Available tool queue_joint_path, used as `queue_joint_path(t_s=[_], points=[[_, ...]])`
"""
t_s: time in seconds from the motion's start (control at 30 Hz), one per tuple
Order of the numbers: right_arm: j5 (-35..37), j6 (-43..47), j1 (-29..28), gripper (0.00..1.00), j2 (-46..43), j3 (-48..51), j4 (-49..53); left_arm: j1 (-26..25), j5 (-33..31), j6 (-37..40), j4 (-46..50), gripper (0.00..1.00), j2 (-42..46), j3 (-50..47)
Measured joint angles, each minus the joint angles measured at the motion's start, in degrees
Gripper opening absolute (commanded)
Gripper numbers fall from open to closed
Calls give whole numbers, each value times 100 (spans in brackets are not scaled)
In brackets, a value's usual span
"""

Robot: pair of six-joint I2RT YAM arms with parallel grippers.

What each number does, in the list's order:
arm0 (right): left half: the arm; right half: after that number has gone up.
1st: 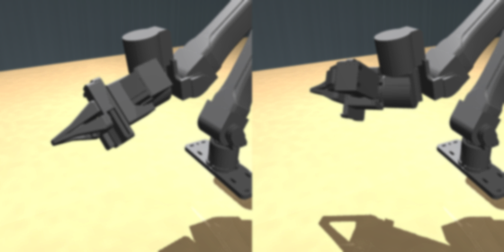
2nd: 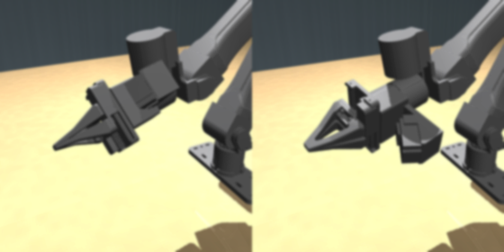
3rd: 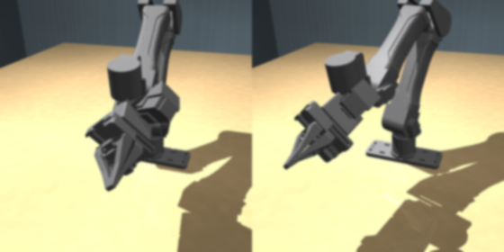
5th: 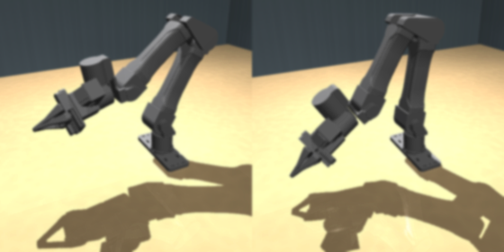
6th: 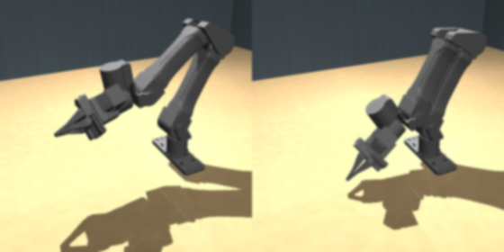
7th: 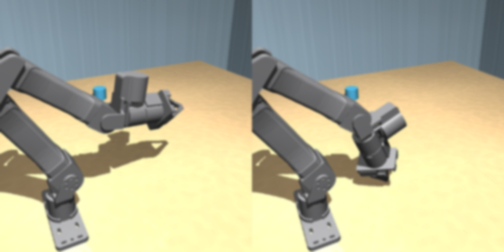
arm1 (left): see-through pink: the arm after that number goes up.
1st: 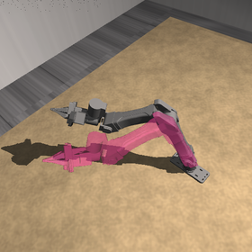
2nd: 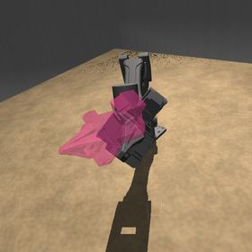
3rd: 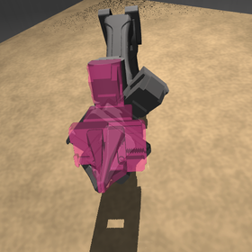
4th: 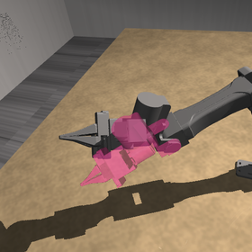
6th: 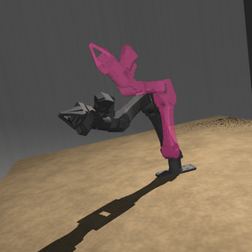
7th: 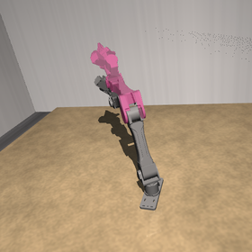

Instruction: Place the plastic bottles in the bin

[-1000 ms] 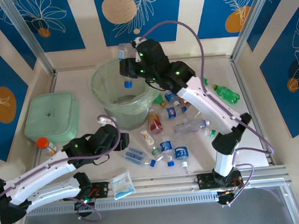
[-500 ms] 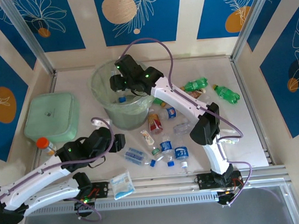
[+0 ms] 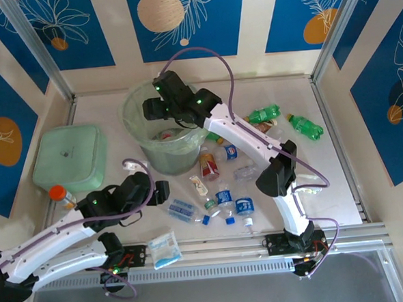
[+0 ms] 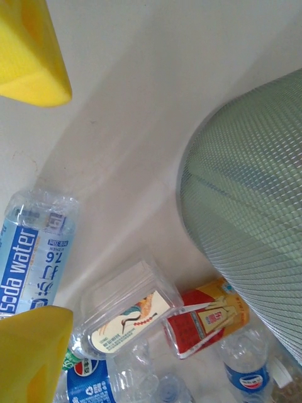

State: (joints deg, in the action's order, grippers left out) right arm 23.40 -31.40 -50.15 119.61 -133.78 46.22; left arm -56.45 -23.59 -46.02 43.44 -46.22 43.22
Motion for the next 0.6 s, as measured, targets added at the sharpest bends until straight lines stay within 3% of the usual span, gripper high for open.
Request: queue_joint_path(t_s=[0.2,0.37,0.6], points=[[352,105,-122,75,-896,127,166,-136,166,42,57,91,-691,57],[640,24,85,77,-2647,1615,11,-385,256,-63,28,92,-874,61],[782,-511,951,79,-4883,4242,48,-597,389,-704,33,94,-1209,66]])
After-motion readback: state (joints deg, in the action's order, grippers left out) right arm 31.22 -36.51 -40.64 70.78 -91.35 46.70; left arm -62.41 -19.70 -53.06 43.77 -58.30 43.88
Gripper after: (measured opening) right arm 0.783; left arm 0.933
